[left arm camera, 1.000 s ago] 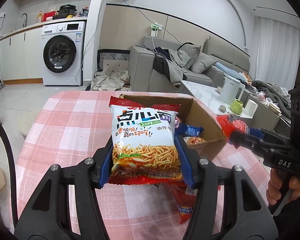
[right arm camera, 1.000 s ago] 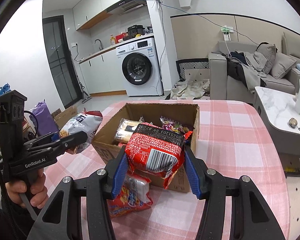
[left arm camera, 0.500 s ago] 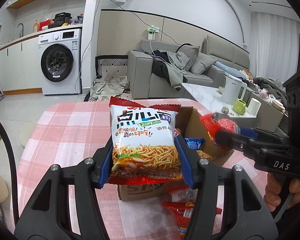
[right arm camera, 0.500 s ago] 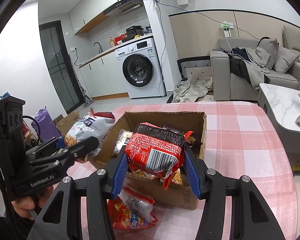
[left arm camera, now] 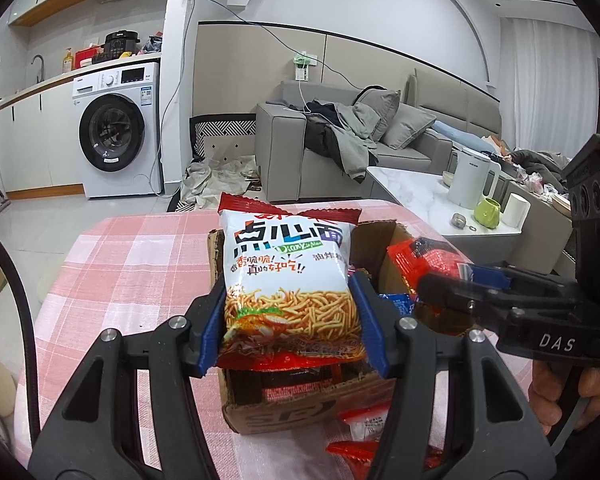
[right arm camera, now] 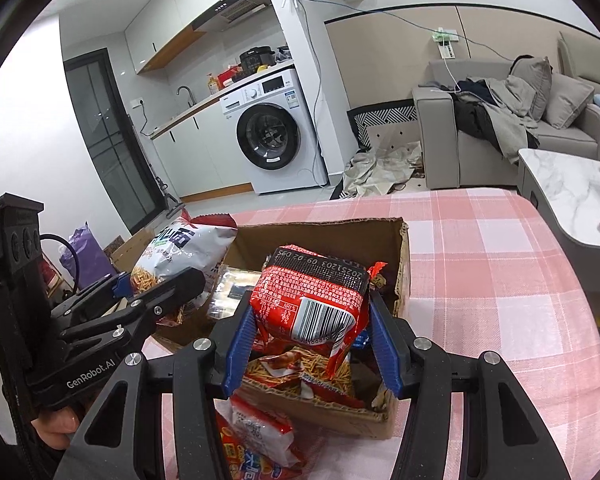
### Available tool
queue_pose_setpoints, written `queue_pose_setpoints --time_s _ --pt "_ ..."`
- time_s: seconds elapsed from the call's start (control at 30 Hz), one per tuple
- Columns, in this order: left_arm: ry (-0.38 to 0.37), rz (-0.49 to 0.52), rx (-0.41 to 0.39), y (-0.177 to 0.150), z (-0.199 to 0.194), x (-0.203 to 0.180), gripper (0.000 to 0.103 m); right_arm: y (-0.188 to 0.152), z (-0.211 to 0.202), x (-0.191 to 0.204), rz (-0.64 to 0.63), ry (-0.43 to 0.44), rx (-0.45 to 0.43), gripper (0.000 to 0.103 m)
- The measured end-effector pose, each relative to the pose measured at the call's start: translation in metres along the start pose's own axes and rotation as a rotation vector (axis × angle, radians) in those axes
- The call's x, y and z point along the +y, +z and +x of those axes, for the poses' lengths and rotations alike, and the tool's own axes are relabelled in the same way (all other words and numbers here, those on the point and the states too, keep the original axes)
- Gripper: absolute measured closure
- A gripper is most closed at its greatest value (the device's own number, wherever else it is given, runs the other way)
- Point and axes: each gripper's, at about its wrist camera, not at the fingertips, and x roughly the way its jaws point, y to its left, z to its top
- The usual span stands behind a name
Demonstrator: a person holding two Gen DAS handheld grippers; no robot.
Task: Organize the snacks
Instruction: 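Lower both bags into the box and open both tools to release, then withdraw both tools and move toward the last two packs beside the box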
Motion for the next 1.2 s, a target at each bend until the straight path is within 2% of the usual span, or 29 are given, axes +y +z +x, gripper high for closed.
queue_pose_setpoints --time_s 0.7,0.87,0.93,1.0,1.07,1.1,1.13,1.2 --pt "0.035 0.024 -0.010 -0.011 0.040 0.004 0.048 0.011 0.029 -0.004 0.010 -0.003 0.007 0.048" --pt "0.044 0.055 -0.024 -0.013 0.040 0.004 0.046 0.008 0.023 -0.004 0.002 0.009 -0.006 0.039" --pt "0.035 0.055 -0.023 -0.014 0.036 0.005 0.031 0.006 0.017 -0.005 0.006 0.006 -0.028 0.028" --pt "0.041 0.045 -0.023 -0.015 0.030 0.008 0.016 0.005 0.010 -0.007 0.014 0.019 -0.038 0.022" --pt "0.037 0.035 -0.017 -0.016 0.024 0.012 0.013 0.003 0.003 -0.007 0.025 0.040 -0.034 0.013" --pt "0.033 0.030 -0.011 -0.018 0.021 0.014 0.008 0.002 0.000 -0.008 0.029 0.030 -0.031 0.003" --pt "0.033 0.027 -0.005 -0.019 0.018 0.014 0.000 0.001 -0.003 -0.009 0.035 0.019 -0.033 0.001" --pt "0.034 0.020 -0.007 -0.022 0.010 0.016 0.000 -0.002 -0.009 -0.009 0.038 0.025 -0.034 0.001"
